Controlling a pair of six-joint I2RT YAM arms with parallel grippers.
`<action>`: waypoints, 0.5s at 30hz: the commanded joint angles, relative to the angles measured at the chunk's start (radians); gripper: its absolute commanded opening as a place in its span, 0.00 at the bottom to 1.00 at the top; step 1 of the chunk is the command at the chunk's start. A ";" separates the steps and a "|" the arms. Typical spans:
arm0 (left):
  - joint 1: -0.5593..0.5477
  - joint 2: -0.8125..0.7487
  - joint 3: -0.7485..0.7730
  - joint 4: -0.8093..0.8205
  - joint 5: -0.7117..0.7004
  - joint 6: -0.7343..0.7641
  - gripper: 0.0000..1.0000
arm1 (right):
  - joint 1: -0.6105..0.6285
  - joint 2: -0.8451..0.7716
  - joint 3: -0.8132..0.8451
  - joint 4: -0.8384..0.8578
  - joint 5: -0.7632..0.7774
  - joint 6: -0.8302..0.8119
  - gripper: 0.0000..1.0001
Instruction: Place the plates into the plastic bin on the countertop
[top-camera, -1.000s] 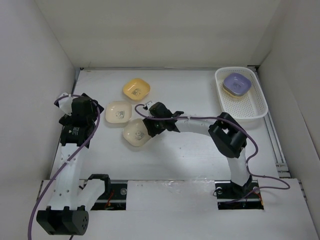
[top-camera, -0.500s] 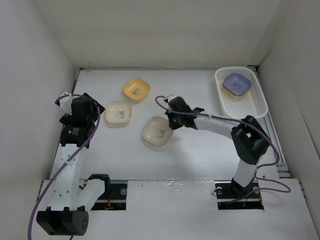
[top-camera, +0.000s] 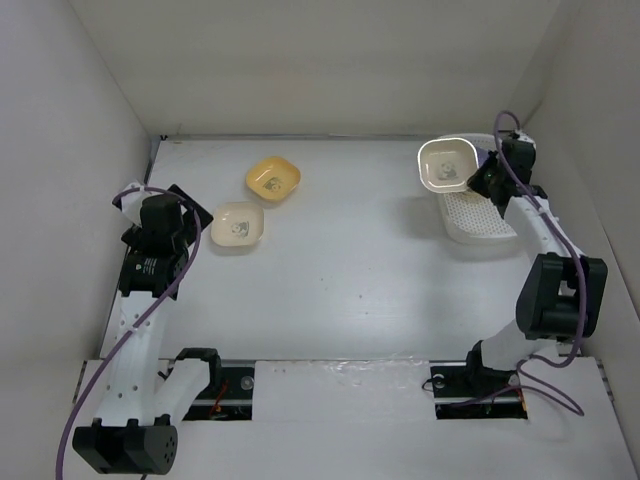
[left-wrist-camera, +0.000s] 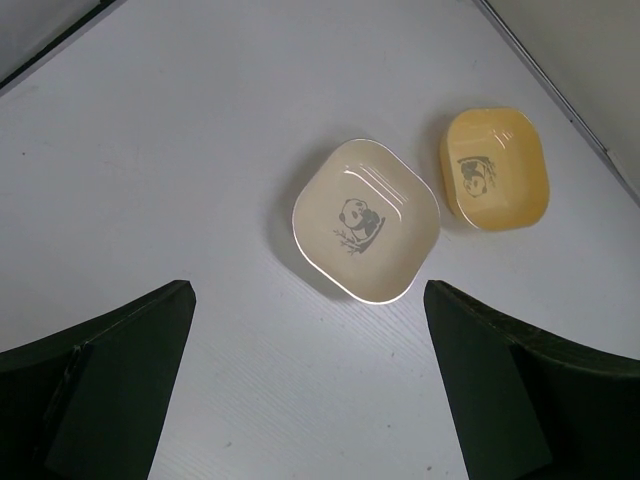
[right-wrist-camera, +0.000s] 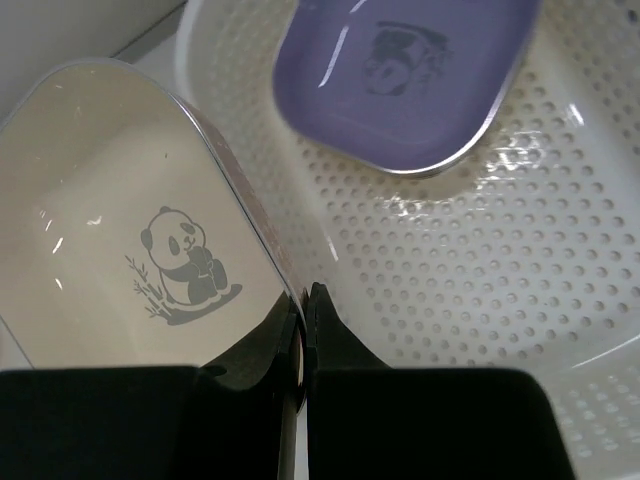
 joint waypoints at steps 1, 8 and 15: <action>0.001 -0.016 0.007 0.043 0.025 0.023 1.00 | -0.095 0.028 0.056 0.080 0.006 0.194 0.00; 0.001 -0.016 0.007 0.052 0.044 0.032 1.00 | -0.183 0.074 0.067 0.157 0.034 0.487 0.00; 0.001 -0.016 -0.002 0.062 0.053 0.041 1.00 | -0.174 0.212 0.199 0.061 0.103 0.588 0.00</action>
